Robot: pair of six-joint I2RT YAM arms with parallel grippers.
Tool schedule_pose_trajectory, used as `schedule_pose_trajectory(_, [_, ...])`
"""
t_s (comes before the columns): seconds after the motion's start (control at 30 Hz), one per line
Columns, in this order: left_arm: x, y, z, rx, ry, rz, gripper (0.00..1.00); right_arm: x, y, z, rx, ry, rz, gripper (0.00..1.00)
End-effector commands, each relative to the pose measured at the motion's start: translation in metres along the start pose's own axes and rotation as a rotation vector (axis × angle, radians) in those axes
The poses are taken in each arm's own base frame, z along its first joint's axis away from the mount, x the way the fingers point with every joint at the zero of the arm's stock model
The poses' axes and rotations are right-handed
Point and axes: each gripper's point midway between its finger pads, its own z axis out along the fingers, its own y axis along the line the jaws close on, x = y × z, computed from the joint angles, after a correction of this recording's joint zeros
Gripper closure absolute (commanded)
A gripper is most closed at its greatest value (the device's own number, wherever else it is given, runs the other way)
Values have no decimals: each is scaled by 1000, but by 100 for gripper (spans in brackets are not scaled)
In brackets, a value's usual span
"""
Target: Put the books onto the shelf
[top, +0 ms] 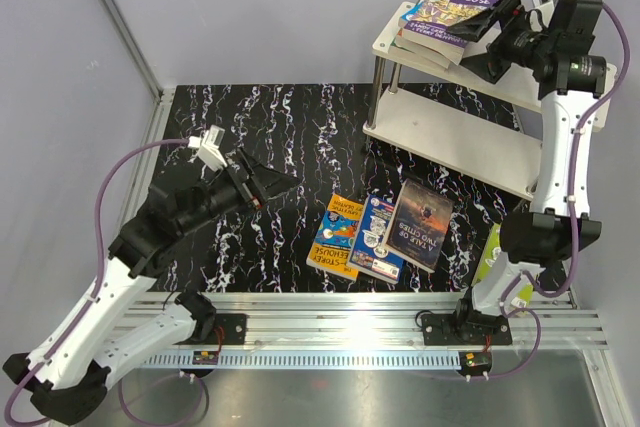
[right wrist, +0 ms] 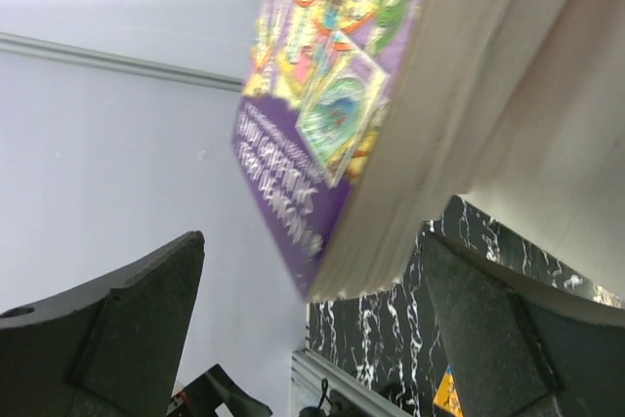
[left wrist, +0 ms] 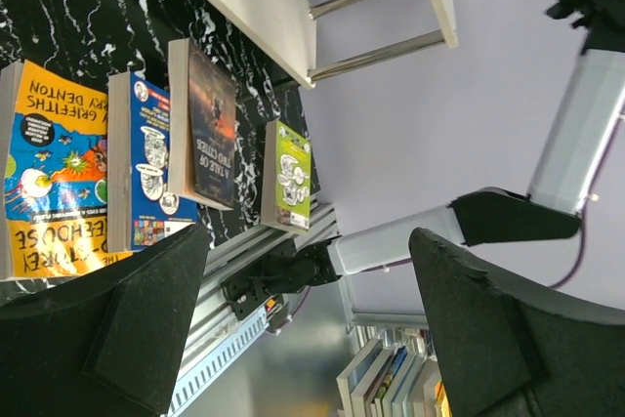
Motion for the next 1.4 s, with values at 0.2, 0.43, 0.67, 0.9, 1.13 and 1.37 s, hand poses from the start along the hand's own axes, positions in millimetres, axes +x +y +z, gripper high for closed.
schedule_pose_trajectory(0.2, [-2,-17,8,67,32,47,10,7,44,-36,-107,-75,-118,14])
schedule_pose_trajectory(0.43, [0,-17,6,71,39,45,10,-2,39,-24,-113,-88,-80,31])
schedule_pose_trajectory(0.67, [1,-16,-3,65,29,51,10,-17,37,-12,-109,-103,-63,38])
schedule_pose_trajectory(0.9, [1,-14,-9,56,17,53,10,-17,47,-18,-145,-115,-72,38])
schedule_pose_trajectory(1.13, [4,-12,-10,56,22,42,10,-11,72,-55,-173,-178,-147,17])
schedule_pose_trajectory(1.37, [5,-8,-8,46,23,35,10,4,54,-78,-51,-180,-181,5])
